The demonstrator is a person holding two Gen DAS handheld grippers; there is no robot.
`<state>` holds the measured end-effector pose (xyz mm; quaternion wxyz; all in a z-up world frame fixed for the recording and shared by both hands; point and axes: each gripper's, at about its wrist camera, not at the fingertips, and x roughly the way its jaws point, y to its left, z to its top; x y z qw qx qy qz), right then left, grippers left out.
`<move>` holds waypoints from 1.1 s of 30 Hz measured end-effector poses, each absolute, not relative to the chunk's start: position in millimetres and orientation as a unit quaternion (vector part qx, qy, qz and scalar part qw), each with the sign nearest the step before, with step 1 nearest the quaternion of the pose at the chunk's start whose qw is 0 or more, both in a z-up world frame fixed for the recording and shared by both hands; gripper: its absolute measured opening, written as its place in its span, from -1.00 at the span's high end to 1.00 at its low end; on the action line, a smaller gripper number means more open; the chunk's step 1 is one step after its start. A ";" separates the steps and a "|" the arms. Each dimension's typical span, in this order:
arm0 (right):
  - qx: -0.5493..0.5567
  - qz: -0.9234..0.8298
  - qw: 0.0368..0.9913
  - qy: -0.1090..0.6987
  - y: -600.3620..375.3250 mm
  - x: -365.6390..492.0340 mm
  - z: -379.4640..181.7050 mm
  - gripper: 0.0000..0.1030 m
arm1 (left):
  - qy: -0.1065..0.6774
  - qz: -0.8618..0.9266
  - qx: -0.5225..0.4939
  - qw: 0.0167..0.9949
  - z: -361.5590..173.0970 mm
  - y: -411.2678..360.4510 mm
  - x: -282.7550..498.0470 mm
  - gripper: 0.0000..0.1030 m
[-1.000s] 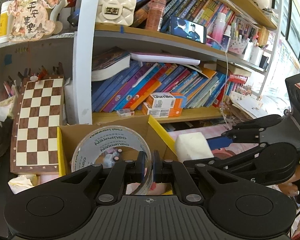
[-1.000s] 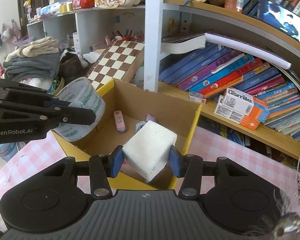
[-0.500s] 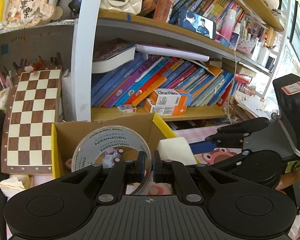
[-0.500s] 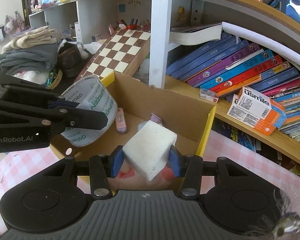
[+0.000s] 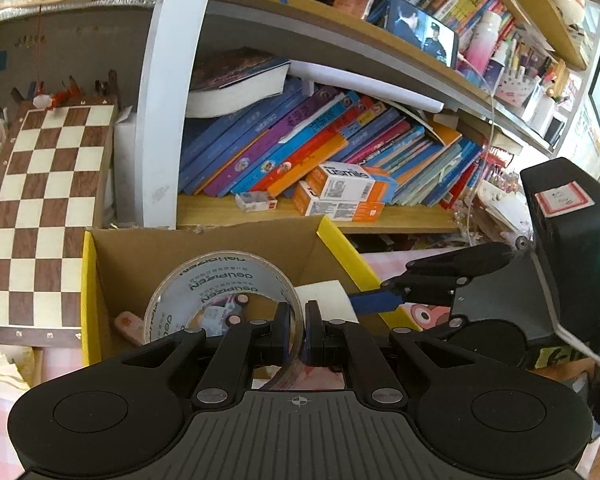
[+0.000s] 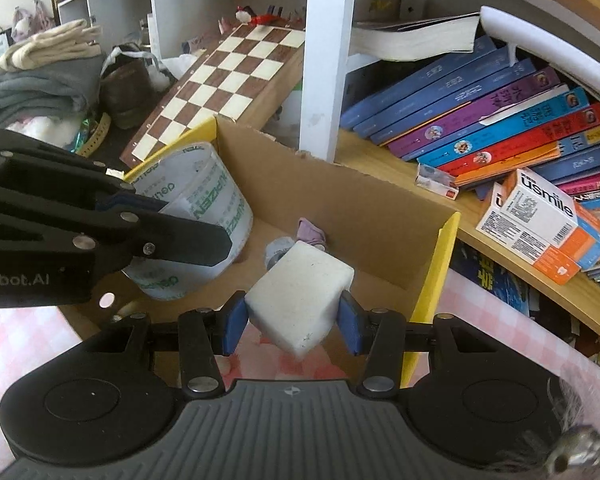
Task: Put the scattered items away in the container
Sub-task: 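Lift and carry the tape roll and white sponge toward the yellow box, then lower the white sponge into the box and open the right gripper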
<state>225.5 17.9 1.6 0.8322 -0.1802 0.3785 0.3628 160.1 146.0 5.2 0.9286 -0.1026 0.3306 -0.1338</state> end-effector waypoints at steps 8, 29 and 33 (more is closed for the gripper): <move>-0.189 0.364 0.827 0.385 25.0 243.3 -8.6 0.11 | 0.348 -0.134 -0.113 0.921 -8.4 149.9 174.2 0.88; -0.208 0.350 0.824 0.394 34.9 260.5 -21.1 0.09 | 0.370 -0.131 -0.120 0.912 -24.8 153.6 190.0 0.88; -0.211 0.350 0.824 0.393 36.7 262.0 -21.9 0.09 | 0.371 -0.129 -0.120 0.912 -26.1 155.0 190.9 0.88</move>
